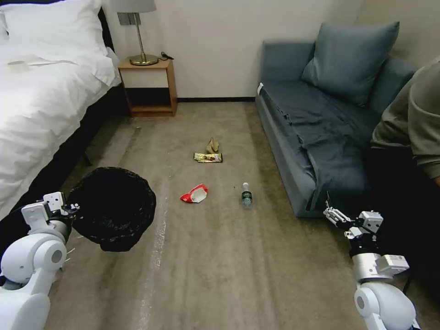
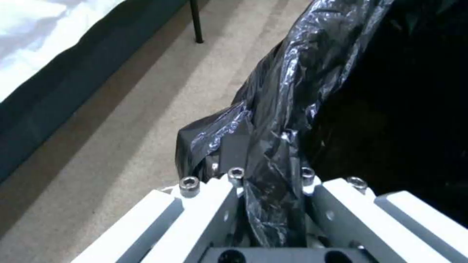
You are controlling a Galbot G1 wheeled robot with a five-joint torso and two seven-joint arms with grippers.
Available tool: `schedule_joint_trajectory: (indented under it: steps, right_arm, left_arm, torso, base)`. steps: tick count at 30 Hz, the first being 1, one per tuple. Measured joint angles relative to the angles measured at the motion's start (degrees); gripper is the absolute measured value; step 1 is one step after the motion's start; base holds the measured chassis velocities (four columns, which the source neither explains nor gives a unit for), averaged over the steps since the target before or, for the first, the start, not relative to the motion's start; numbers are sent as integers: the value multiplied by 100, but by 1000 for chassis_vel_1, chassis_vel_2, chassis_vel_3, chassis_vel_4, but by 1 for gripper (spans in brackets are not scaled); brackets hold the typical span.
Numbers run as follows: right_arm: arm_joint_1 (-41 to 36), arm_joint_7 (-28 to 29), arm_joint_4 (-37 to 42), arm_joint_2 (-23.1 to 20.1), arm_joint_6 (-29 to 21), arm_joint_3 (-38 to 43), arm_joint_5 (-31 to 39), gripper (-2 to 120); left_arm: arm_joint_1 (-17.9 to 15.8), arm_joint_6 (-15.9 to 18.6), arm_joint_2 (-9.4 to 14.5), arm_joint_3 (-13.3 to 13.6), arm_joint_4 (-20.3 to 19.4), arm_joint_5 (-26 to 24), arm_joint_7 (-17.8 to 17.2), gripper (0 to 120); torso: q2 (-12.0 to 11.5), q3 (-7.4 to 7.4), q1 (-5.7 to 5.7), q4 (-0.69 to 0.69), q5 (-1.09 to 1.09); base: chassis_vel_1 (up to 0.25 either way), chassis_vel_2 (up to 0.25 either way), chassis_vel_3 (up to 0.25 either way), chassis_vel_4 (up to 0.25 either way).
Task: Pick up the trash bin, then pick up the garbage on the floor and place it into the trash bin.
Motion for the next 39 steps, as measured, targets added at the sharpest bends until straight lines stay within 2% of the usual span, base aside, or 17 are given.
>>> schedule_joint_trajectory:
  steps: [19,26,39]
  right_arm:
    - [-17,-86,-27,3,-79,9,0,100]
    - [-51,-210,-26,4,-126,24,-21,100]
    - [-78,-279,26,9,-115,-6,-76,100]
  left_arm:
    - [-61,-96,-26,11,79,230,113,1]
    - [-73,-40,-28,10,69,46,46,1]
    - [-72,-59,-29,-9,85,45,3,1]
  torso:
    - [0,0,0,0,1]
    - [1,0,0,0,1]
    - [1,0,0,1,1]
  base:
    - [-47,45,47,-40]
    - [-59,66,71,-63]
    - [-99,90,92,-96]
